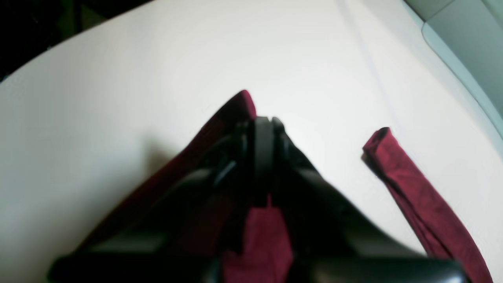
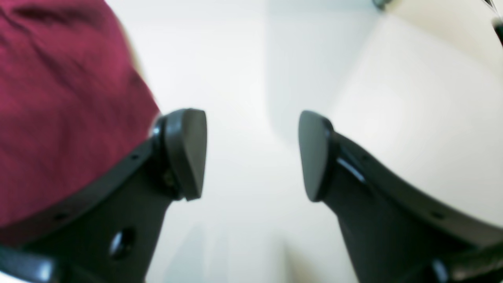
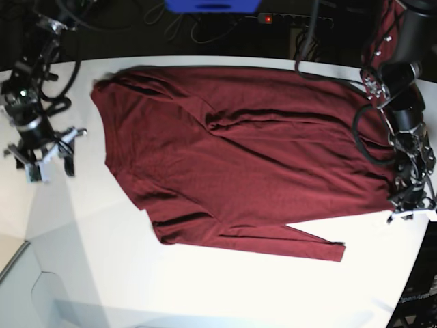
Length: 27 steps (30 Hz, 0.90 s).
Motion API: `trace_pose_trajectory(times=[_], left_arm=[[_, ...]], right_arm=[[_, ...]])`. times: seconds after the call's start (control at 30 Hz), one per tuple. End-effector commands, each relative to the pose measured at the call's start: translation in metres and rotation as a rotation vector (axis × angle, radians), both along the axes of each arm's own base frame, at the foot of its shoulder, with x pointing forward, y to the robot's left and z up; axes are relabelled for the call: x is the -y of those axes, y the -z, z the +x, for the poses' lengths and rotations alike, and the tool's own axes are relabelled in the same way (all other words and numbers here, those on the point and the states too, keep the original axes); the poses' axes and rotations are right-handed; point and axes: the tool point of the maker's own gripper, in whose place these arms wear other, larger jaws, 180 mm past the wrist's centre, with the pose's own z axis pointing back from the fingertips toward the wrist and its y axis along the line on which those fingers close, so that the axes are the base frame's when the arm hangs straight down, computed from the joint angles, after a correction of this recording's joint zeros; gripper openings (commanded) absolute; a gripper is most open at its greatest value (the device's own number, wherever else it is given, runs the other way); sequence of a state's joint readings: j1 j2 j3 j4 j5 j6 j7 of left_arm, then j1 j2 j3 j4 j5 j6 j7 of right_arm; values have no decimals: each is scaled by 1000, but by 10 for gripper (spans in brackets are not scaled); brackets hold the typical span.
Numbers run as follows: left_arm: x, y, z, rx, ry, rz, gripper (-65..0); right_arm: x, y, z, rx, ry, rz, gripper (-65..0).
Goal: Layout the t-shirt on the table in an organized manner, then fold the t-shirt properly
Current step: 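Release the right gripper and move it down the shirt side toward the sleeve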
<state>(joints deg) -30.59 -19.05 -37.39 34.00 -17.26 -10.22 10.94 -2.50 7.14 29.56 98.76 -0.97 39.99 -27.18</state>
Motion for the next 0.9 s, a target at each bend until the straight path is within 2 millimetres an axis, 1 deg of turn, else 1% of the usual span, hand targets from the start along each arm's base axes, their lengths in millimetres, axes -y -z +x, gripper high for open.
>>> trace_pose_trajectory(times=[0.0, 0.03, 0.1, 0.17, 0.23, 0.3, 0.33, 0.43, 0.47, 0.57, 0.73, 0.87], left_arm=[[-10, -26, 11, 66, -12, 25, -649], [-10, -26, 11, 65, -12, 24, -649], [-10, -26, 11, 64, -12, 24, -649], [-10, -26, 11, 64, -12, 24, -649], [-10, -22, 8, 56, -11, 24, -649], [-10, -16, 3, 43, -12, 23, -649], [-10, -15, 2, 40, -12, 23, -649], [-10, -13, 1, 37, -12, 23, -649], [-10, -13, 1, 35, -12, 23, -649], [-10, -3, -7, 12, -10, 24, -649], [-10, 3, -13, -1, -9, 28, -649], [-10, 6, -14, -7, -9, 27, -649]], right_arm=[[-10, -17, 18, 64, -39, 15, -281], [-23, -19, 30, 73, -72, 27, -281], [-42, -15, 51, 59, -123, 53, -281], [-59, -3, 67, -5, -164, 67, -281], [-71, 6, 85, -77, -188, 73, -281], [-87, 20, 99, -144, -209, 113, -281], [-94, 23, 106, -153, -214, 140, -281], [-106, 34, 122, -182, -227, 205, -280], [-109, 38, 125, -193, -229, 225, -280], [-120, 49, 133, -213, -239, 281, -280], [-127, 66, 132, -209, -240, 350, -281], [-109, 70, 130, -195, -217, 346, -281]])
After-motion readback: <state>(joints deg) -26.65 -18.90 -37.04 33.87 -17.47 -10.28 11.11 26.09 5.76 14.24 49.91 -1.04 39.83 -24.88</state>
